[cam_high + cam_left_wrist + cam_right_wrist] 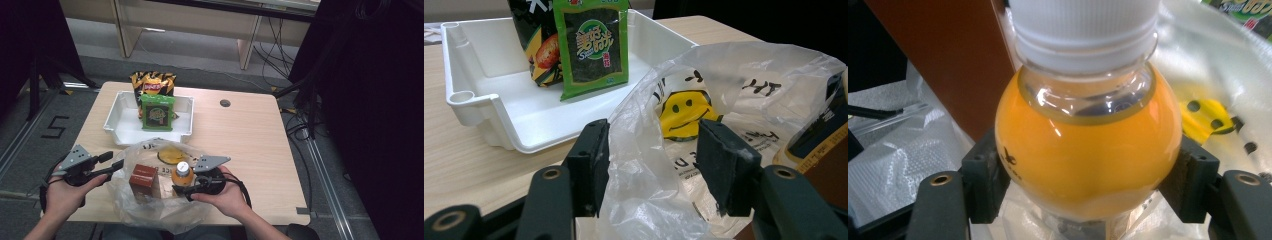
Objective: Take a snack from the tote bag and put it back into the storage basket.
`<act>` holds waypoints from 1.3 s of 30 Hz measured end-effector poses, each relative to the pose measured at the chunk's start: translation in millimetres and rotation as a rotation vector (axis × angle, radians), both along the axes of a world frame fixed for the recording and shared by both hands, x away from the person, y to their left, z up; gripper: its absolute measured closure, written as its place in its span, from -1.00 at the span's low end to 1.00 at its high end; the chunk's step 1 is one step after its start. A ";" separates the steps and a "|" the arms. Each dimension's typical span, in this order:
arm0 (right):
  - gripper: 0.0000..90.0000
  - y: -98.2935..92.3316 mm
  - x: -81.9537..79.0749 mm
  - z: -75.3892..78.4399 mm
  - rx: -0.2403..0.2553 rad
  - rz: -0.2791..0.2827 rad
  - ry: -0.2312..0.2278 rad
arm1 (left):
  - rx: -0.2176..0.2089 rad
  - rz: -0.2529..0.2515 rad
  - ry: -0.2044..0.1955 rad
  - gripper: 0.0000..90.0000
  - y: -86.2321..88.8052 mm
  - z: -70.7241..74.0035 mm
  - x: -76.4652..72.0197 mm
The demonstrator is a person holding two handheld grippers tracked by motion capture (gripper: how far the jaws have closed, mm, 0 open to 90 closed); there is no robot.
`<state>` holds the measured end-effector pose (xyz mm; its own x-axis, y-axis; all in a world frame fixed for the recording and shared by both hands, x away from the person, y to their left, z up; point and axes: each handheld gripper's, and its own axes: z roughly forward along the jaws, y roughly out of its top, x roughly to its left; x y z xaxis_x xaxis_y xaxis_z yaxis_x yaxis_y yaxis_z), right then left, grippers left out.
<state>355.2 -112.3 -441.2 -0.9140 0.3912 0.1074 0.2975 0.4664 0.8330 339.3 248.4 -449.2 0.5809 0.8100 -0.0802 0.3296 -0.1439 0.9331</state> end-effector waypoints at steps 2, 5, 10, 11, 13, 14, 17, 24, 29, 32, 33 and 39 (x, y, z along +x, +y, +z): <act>-0.28 -0.9 0.7 3.2 0.003 -0.011 -0.007 | 0.001 -0.001 0.001 0.04 -0.1 0.0 0.1; -0.28 -1.3 2.3 7.1 0.009 0.003 -0.007 | 0.012 -0.008 -0.005 0.04 0.6 0.0 0.8; -0.28 -2.6 4.0 12.8 0.029 -0.014 -0.014 | -0.009 -0.004 -0.004 0.04 -0.3 -0.9 1.4; -0.28 -2.6 4.0 12.8 0.029 -0.014 -0.014 | 0.005 -0.003 -0.003 0.04 0.6 -0.4 1.4; -0.28 -3.2 3.6 15.3 0.045 -0.023 0.002 | -0.006 0.004 0.004 0.04 -0.2 -0.4 1.6; -0.28 -3.2 3.6 15.3 0.045 -0.023 0.002 | -0.005 0.002 0.002 0.04 -0.3 -0.2 1.9; -0.28 -2.8 3.4 16.2 0.070 -0.036 -0.027 | -0.010 0.003 0.003 0.04 -0.8 0.0 1.9; -0.28 -4.9 3.8 20.0 0.063 -0.019 -0.056 | -0.016 0.017 0.000 0.04 2.0 1.3 0.7; -0.28 -5.1 2.7 22.4 0.059 -0.032 -0.033 | -0.026 0.007 -0.016 0.04 2.5 1.5 1.4; -0.28 -2.2 2.2 22.5 0.092 -0.039 -0.039 | -0.017 0.009 -0.013 0.04 3.5 1.4 1.7; -0.28 -2.4 2.7 22.9 0.088 -0.037 -0.046 | -0.020 0.017 -0.004 0.04 3.1 1.5 0.8; -0.28 -1.1 2.3 25.9 0.101 -0.049 -0.030 | -0.032 0.022 0.000 0.04 1.5 3.3 -1.7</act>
<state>357.6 -113.4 -415.3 -0.8974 0.4243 0.1209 0.2918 0.3654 0.8839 337.6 249.8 -445.9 0.5626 0.8199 -0.1061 0.3322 -0.1067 0.9371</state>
